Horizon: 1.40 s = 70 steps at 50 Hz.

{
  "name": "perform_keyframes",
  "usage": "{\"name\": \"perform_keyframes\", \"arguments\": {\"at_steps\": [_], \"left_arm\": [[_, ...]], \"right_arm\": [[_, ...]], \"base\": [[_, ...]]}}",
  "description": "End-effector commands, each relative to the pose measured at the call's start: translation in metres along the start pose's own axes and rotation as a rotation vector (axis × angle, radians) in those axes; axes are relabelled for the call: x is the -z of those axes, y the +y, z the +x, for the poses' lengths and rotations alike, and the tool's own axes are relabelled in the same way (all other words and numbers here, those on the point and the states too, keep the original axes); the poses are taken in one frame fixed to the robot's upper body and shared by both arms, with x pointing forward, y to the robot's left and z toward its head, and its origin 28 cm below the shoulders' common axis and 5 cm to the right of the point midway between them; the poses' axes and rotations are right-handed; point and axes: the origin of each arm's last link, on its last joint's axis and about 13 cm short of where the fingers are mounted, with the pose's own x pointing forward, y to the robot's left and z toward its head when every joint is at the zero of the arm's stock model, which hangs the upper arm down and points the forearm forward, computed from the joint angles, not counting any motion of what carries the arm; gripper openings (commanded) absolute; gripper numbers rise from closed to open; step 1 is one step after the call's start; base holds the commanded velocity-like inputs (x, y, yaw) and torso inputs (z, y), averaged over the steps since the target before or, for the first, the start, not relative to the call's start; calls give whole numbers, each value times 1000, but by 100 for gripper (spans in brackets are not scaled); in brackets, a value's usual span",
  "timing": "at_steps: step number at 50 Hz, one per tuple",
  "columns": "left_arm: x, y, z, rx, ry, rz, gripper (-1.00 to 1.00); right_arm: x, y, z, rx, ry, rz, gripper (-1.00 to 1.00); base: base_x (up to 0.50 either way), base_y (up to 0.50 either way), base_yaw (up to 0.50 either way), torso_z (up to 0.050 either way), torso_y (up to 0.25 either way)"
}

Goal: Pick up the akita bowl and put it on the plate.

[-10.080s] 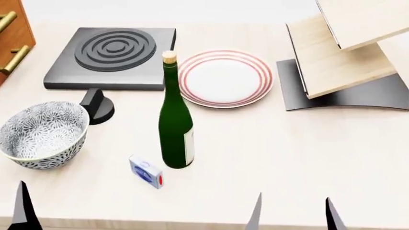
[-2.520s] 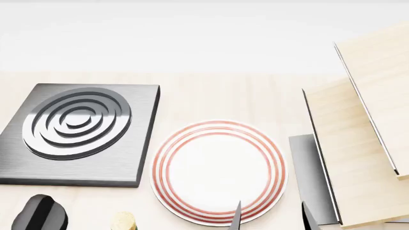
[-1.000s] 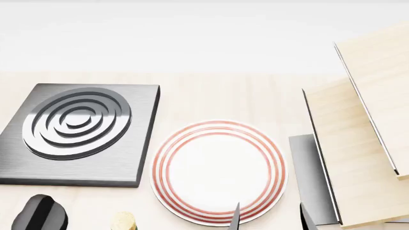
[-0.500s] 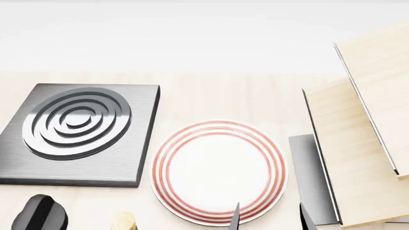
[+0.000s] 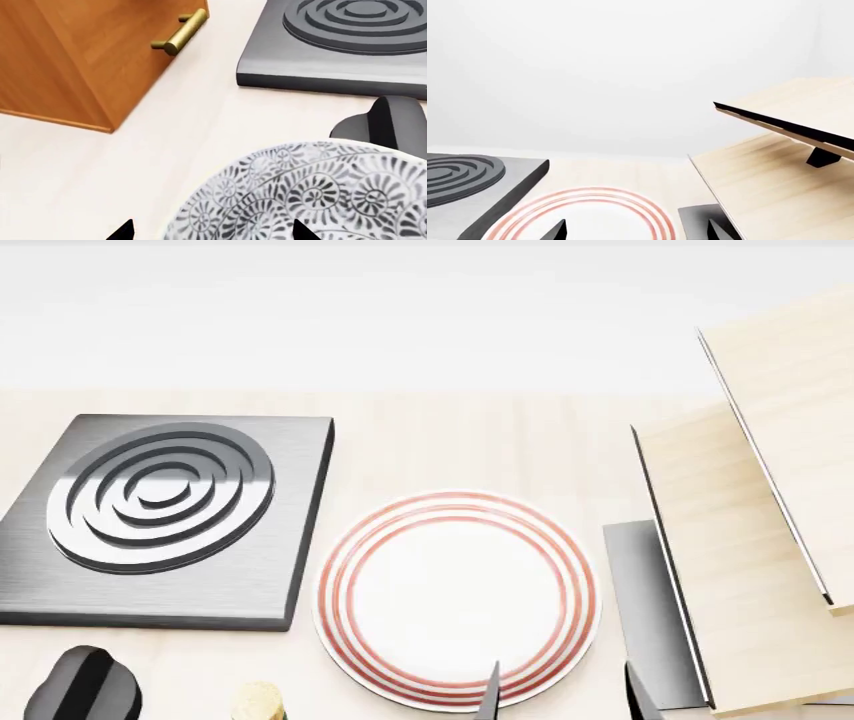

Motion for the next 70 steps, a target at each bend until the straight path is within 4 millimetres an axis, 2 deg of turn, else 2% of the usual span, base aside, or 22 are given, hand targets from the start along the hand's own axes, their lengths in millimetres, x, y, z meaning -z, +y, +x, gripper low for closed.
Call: {"name": "perform_keyframes", "arguments": {"at_steps": [1,66,67,70], "left_arm": [[3,1,0,-11,26,26,100],[19,-2,9,19,132,107,100],[21,-3,9,52,141,134,-100],[24,-5,11,55,160,130,-100]], "right_arm": [[0,0,0,0,1,0,100],[1,1,0,-3,5,-2,100],[1,1,0,-3,6,-1,100],[2,1,0,-3,7,0,100]], "base": [[0,0,0,0,0],[0,0,0,0,0],[0,0,0,0,0],[5,0,0,-3,0]]}}
